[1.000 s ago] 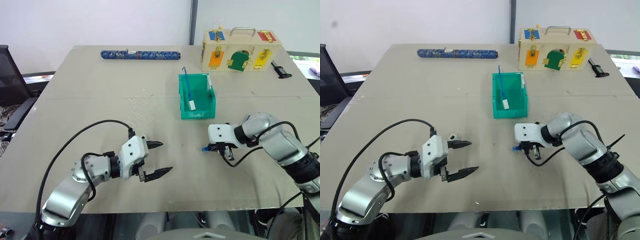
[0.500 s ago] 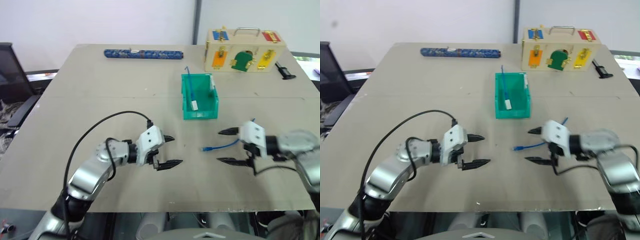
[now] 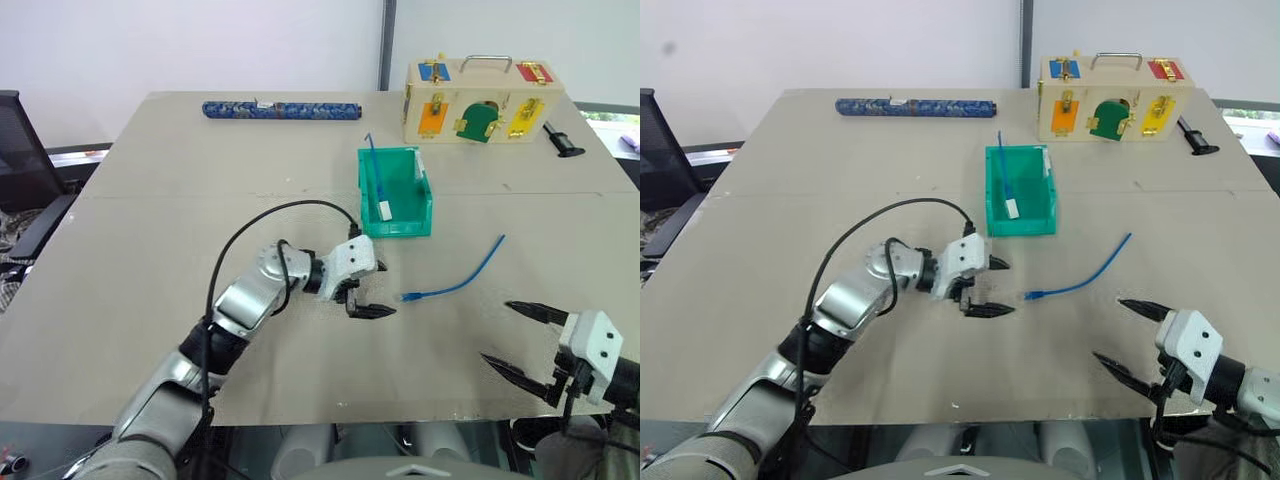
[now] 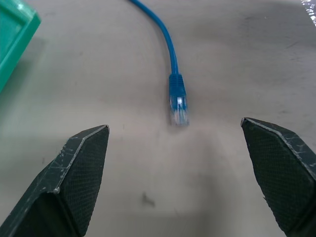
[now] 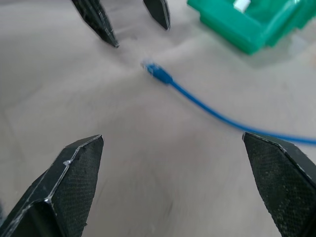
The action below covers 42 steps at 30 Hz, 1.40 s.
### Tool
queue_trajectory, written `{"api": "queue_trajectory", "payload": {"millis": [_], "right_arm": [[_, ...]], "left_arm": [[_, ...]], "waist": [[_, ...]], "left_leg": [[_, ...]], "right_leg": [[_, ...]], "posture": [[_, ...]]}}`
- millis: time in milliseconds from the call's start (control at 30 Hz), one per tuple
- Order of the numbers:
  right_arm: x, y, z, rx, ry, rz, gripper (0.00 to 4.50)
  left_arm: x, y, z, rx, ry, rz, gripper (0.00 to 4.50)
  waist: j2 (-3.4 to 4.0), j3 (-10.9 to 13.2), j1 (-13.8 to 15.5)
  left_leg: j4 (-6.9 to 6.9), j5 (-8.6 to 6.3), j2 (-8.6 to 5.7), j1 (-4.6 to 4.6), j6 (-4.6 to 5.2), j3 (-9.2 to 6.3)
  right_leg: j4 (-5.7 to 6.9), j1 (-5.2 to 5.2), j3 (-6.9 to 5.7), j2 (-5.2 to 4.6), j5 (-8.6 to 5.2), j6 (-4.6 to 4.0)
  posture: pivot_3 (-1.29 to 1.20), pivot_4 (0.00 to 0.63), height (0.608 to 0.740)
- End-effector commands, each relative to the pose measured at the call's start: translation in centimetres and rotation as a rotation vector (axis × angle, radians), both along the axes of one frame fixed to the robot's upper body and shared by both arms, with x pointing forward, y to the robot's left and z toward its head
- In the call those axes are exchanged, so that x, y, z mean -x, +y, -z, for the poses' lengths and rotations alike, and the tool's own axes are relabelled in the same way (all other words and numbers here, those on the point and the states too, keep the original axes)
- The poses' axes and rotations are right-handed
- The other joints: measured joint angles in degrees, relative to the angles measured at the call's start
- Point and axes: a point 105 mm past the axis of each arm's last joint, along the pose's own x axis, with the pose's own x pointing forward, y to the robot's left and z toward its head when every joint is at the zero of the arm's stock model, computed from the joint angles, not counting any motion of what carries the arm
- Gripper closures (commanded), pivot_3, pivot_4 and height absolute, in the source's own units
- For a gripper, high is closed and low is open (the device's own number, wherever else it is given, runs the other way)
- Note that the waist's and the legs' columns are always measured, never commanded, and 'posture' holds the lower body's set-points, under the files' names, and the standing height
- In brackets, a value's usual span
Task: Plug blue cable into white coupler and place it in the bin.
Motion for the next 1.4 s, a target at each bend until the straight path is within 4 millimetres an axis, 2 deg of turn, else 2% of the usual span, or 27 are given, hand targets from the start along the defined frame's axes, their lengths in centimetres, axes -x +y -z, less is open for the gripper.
{"api": "queue_trajectory", "payload": {"millis": [33, 133, 267, 333, 367, 400, 633, 733, 900, 1200, 1367, 1400], "right_arm": [[0.7, -0.3, -1.2, 0.014, -0.054, 0.035, 0.05], [1.1, -0.4, -1.2, 0.016, -0.056, 0.055, 0.01], [1.3, -0.4, -1.3, 0.015, -0.056, 0.071, 0.01], [1.3, -0.3, -1.3, 0.016, -0.057, 0.076, 0.01], [1.3, -0.3, -1.3, 0.015, -0.057, 0.078, 0.01], [1.3, -0.3, -1.3, 0.015, -0.057, 0.081, 0.01], [1.0, 0.7, -1.3, -0.051, -0.026, 0.125, 0.01], [0.8, 1.3, -1.0, -0.064, -0.017, 0.131, 0.01], [0.8, 1.6, -0.8, -0.071, -0.014, 0.130, 0.01], [1.6, 0.8, -0.6, -0.044, 0.002, 0.143, 0.01], [1.9, 0.8, -0.7, -0.038, 0.002, 0.151, 0.01], [1.9, 0.8, -0.7, -0.038, 0.003, 0.152, 0.01]], "left_arm": [[-0.4, -1.0, -0.3, -0.031, -0.031, 0.038, 0.09], [-0.4, -1.4, -0.2, -0.051, -0.032, 0.065, 0.92], [-0.1, -1.7, 0.0, -0.081, -0.021, 0.112, 2.81], [0.0, -1.8, 0.1, -0.096, -0.026, 0.135, 3.59], [0.0, -1.8, 0.1, -0.102, -0.025, 0.144, 4.15], [0.0, -1.8, 0.1, -0.107, -0.027, 0.149, 4.43], [0.2, -1.2, -0.1, -0.101, -0.037, 0.168, 4.43], [0.4, -1.7, -1.3, -0.017, -0.024, 0.180, 4.43], [0.2, -2.2, -1.4, -0.032, -0.027, 0.166, 2.21], [0.3, -3.3, 0.4, -0.185, -0.033, 0.206, 2.21], [0.4, -3.1, 1.8, -0.270, -0.056, 0.229, 4.47], [0.4, -3.0, 1.9, -0.276, -0.049, 0.231, 4.47]], "waist": [[-0.01, 0.0, -0.1], [0.01, 0.0, 0.0], [0.01, 0.0, 0.0], [0.01, 0.0, 0.1], [0.01, 0.0, 0.2], [0.01, 0.0, 0.2], [0.01, 0.0, 0.5], [0.01, 0.0, 0.6], [0.01, 0.0, 0.7], [0.01, 0.0, 0.6], [0.00, 0.0, 0.6], [0.02, 0.0, 0.6]], "left_leg": [[0.00, 0.00, 0.00, 0.00, 0.00, 0.00], [0.00, 0.00, 0.01, 0.00, 0.00, -0.01], [0.00, 0.00, 0.02, 0.01, 0.00, 0.00], [0.00, 0.00, 0.02, 0.00, 0.00, -0.01], [0.00, 0.00, 0.02, 0.00, 0.00, -0.01], [0.00, 0.00, 0.02, 0.00, 0.00, -0.01], [0.00, 0.00, 0.03, 0.00, 0.01, -0.03], [0.00, 0.00, 0.03, -0.01, 0.01, -0.11], [0.01, 0.00, 0.01, -0.03, 0.01, -0.10], [0.02, 0.00, 0.00, -0.03, 0.01, -0.03], [0.02, 0.00, 0.02, -0.01, 0.01, -0.03], [0.02, 0.00, 0.02, -0.01, 0.01, -0.03]], "right_leg": [[0.00, 0.00, 0.00, 0.00, 0.00, 0.00], [0.01, 0.00, -0.01, 0.01, -0.03, 0.05], [0.01, 0.00, 0.00, 0.01, -0.05, 0.08], [0.01, 0.00, -0.01, 0.01, -0.05, 0.08], [0.01, 0.00, -0.01, 0.00, -0.05, 0.08], [0.01, 0.00, -0.01, 0.00, -0.05, 0.08], [0.01, 0.00, -0.01, 0.01, -0.05, 0.07], [0.01, 0.00, -0.01, 0.00, -0.05, 0.06], [0.00, 0.00, -0.03, 0.00, -0.05, 0.07], [0.01, 0.00, -0.03, 0.00, -0.06, 0.08], [0.01, 0.01, -0.03, 0.02, -0.06, 0.09], [0.01, 0.01, -0.03, 0.02, -0.06, 0.09]], "posture": [[0.00, 0.150, 0.740], [0.00, 0.150, 0.740], [0.00, 0.150, 0.740], [0.00, 0.150, 0.740], [0.00, 0.150, 0.740], [0.00, 0.150, 0.740], [0.00, 0.150, 0.740], [0.00, 0.150, 0.740], [0.00, 0.150, 0.740], [0.00, 0.150, 0.740], [0.00, 0.150, 0.740], [0.00, 0.150, 0.740]]}}
